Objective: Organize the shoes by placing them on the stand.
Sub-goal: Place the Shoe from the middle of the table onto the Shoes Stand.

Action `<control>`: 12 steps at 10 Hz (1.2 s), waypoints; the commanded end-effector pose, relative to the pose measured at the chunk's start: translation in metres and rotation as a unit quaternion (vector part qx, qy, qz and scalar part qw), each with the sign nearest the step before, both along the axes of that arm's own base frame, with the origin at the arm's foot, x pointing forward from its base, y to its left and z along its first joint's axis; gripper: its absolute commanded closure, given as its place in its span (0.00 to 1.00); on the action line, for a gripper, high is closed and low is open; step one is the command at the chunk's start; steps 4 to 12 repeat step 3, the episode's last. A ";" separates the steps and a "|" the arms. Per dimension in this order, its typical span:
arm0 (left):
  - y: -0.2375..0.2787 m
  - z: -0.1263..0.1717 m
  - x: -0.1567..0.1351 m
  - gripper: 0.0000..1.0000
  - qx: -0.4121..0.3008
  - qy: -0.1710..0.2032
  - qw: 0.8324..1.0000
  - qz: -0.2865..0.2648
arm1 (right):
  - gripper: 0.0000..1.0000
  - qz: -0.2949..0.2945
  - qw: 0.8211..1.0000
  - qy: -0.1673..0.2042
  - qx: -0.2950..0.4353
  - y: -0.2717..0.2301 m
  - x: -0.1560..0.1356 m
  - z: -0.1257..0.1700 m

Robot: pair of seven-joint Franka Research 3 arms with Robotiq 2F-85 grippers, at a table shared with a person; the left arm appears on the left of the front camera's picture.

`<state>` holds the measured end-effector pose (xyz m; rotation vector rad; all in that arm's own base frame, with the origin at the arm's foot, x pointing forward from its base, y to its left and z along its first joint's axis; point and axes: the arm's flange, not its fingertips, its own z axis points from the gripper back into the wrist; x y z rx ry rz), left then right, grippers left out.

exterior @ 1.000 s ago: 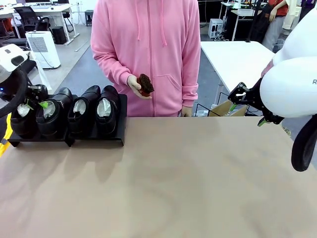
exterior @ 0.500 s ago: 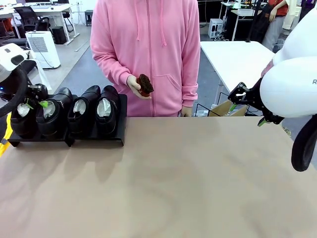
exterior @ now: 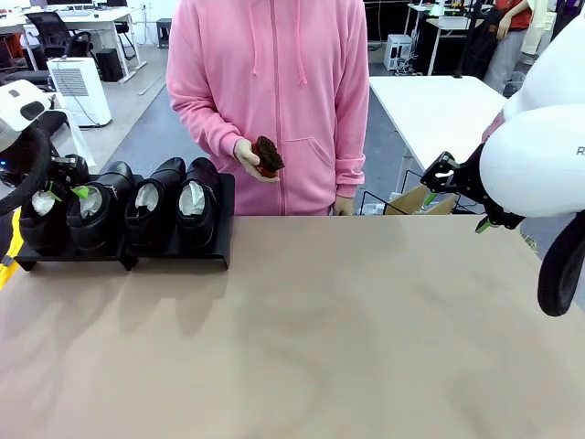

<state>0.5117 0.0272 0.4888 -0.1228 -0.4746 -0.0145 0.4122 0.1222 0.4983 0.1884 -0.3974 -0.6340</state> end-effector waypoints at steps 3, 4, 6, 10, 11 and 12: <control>0.004 0.001 0.001 0.55 0.005 -0.006 1.000 -0.005 | 0.00 0.011 1.000 -0.003 -0.003 -0.002 0.001 0.003; 0.004 0.001 0.001 0.55 0.005 -0.006 1.000 -0.005 | 0.00 0.011 1.000 -0.003 -0.003 -0.002 0.001 0.003; 0.004 0.001 0.001 0.55 0.005 -0.006 1.000 -0.005 | 0.00 0.011 1.000 -0.003 -0.003 -0.002 0.001 0.003; 0.004 0.001 0.001 0.55 0.005 -0.006 1.000 -0.005 | 0.00 0.011 1.000 -0.003 -0.003 -0.002 0.001 0.003; 0.004 0.001 0.001 0.55 0.005 -0.006 1.000 -0.005 | 0.00 0.011 1.000 -0.003 -0.003 -0.002 0.001 0.003; 0.004 0.001 0.001 0.55 0.005 -0.006 1.000 -0.005 | 0.00 0.011 1.000 -0.003 -0.003 -0.002 0.001 0.003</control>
